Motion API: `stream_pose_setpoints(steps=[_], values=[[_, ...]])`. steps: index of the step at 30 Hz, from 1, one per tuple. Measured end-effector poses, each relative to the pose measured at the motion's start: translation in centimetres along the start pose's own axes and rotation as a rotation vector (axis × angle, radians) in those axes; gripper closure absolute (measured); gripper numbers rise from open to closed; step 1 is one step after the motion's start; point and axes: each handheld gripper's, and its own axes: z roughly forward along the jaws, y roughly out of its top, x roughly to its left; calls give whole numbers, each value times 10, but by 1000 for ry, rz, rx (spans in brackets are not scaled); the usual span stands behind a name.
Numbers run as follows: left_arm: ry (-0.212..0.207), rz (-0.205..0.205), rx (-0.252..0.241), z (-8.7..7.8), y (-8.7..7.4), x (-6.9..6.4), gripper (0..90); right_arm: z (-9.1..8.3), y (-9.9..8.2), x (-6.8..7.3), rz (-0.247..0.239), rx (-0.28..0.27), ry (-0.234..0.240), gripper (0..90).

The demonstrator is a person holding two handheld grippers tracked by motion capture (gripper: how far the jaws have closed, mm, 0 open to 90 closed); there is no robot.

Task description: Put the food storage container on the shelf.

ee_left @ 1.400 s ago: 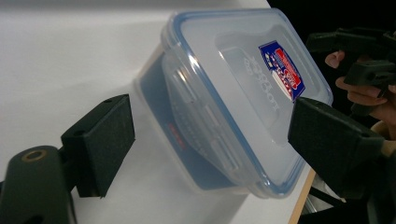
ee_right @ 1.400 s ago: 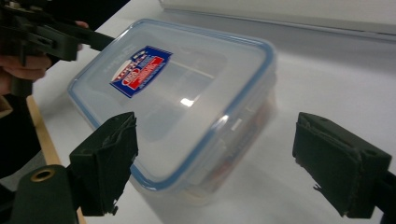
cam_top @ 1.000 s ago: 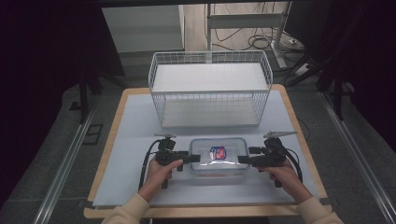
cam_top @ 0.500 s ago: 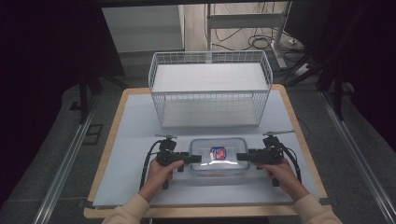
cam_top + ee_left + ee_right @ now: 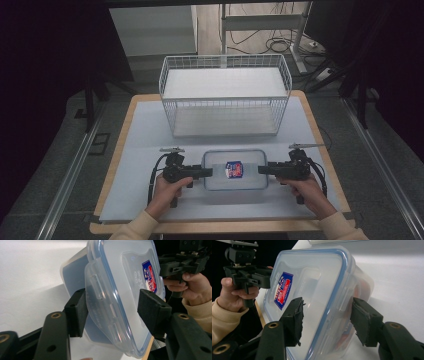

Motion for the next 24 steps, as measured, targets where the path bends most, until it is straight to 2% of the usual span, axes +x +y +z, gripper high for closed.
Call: stream_pose_setpoints(steps=[3,7,11,16,21,24], values=[[0,8,-3,-1,-1,-1,454,-2,-1,2,-12,-4,0,469],[11,18,-7,-2,-3,-4,458,-4,-4,1,-4,-13,12,492],[12,13,-18,-3,-5,-5,463,-5,-5,2,-4,-18,12,501],[20,17,-31,-4,-7,-9,474,-7,-9,3,22,-42,21,523],[21,-6,-45,-5,-9,-11,480,-8,-11,6,49,-58,13,531],[33,3,-45,-6,-10,-14,481,-8,-11,6,61,-61,10,532]])
